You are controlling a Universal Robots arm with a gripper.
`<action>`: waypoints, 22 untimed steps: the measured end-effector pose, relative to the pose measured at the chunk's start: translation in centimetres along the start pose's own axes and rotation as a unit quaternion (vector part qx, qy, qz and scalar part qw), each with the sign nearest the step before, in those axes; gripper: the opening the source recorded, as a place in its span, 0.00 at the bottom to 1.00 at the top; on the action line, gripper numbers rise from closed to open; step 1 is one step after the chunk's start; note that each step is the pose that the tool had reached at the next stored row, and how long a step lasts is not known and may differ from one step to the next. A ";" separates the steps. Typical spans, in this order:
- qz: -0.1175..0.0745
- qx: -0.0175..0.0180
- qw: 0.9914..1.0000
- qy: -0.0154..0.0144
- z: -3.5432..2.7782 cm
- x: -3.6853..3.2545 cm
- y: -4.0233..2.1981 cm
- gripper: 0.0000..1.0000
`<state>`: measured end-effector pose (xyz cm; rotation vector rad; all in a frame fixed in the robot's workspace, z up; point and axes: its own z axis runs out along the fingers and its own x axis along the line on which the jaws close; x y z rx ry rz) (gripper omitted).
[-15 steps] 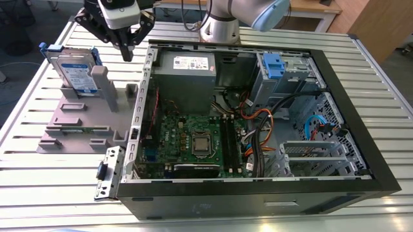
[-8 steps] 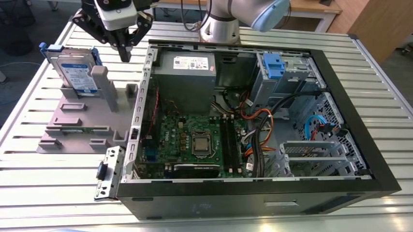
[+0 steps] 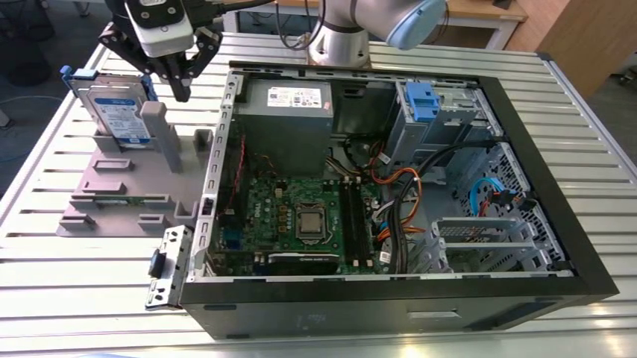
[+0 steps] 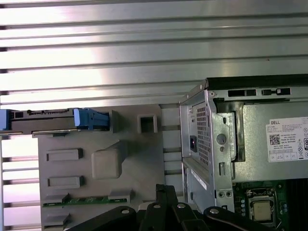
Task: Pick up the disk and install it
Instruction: 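Reach for the disk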
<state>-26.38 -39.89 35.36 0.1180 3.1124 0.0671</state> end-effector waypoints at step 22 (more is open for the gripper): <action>0.000 0.000 1.000 0.000 0.15 1.10 -0.09 0.11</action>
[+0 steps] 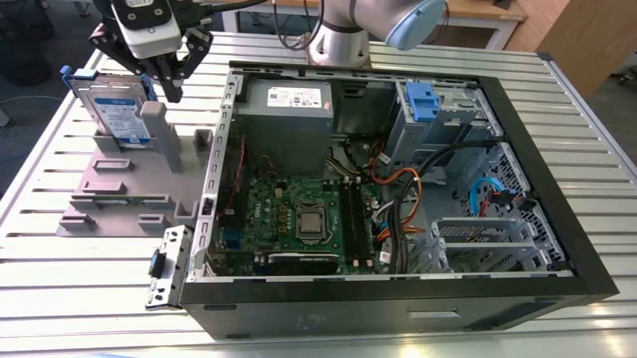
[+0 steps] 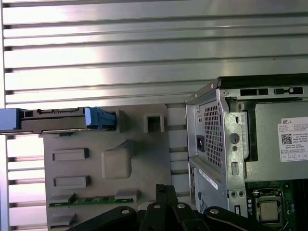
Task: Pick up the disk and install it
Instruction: 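Reach for the disk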
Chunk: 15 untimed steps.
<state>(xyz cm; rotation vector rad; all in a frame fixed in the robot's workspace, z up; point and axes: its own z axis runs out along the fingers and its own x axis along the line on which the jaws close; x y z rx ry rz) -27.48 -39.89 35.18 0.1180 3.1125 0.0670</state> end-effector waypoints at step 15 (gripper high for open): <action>0.000 0.000 1.000 0.000 0.16 1.00 -0.08 0.11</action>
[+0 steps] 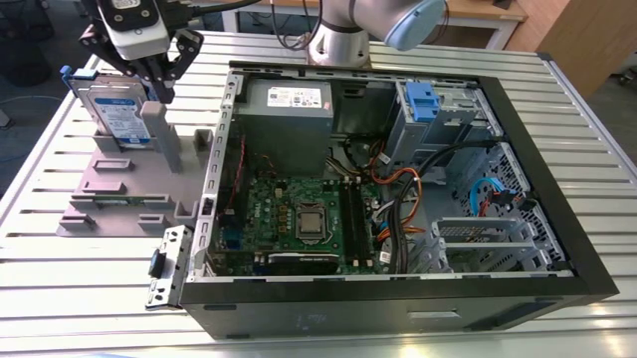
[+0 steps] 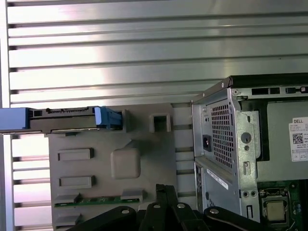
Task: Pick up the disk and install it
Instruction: 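Reach for the disk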
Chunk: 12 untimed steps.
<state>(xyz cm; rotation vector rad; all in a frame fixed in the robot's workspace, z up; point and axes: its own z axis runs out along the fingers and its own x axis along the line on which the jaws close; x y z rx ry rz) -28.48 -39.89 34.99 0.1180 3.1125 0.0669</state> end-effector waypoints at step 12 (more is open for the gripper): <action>0.000 0.000 1.000 0.000 0.09 0.54 -0.05 0.11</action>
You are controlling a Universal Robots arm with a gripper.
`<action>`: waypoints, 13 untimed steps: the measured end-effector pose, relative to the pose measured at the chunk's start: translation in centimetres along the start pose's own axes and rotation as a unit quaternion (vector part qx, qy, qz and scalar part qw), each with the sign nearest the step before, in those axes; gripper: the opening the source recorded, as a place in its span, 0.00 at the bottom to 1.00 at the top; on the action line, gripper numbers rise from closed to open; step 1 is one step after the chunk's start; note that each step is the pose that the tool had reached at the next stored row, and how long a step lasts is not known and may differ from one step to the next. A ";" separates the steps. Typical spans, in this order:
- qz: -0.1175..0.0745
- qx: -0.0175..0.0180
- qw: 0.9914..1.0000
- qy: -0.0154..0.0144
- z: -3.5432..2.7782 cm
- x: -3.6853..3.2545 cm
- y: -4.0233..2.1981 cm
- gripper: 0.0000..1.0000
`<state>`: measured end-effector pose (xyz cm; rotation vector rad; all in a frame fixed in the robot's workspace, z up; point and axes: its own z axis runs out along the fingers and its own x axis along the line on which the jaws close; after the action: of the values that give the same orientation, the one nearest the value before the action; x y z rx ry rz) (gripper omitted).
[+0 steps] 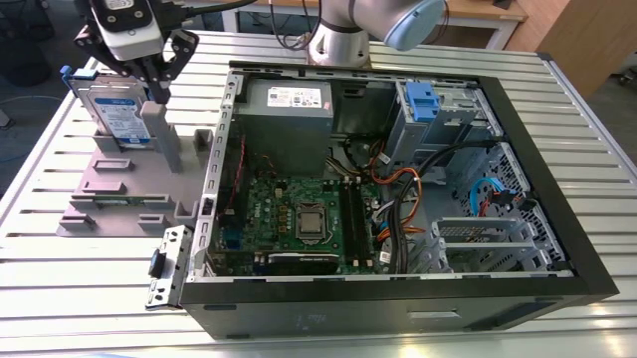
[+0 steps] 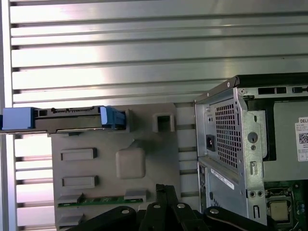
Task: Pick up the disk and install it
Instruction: 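Reach for the disk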
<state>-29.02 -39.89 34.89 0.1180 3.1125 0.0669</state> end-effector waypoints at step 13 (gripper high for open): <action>0.000 0.000 1.000 0.000 0.07 0.35 -0.03 0.11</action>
<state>-29.37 -39.89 34.81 0.1179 3.1125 0.0668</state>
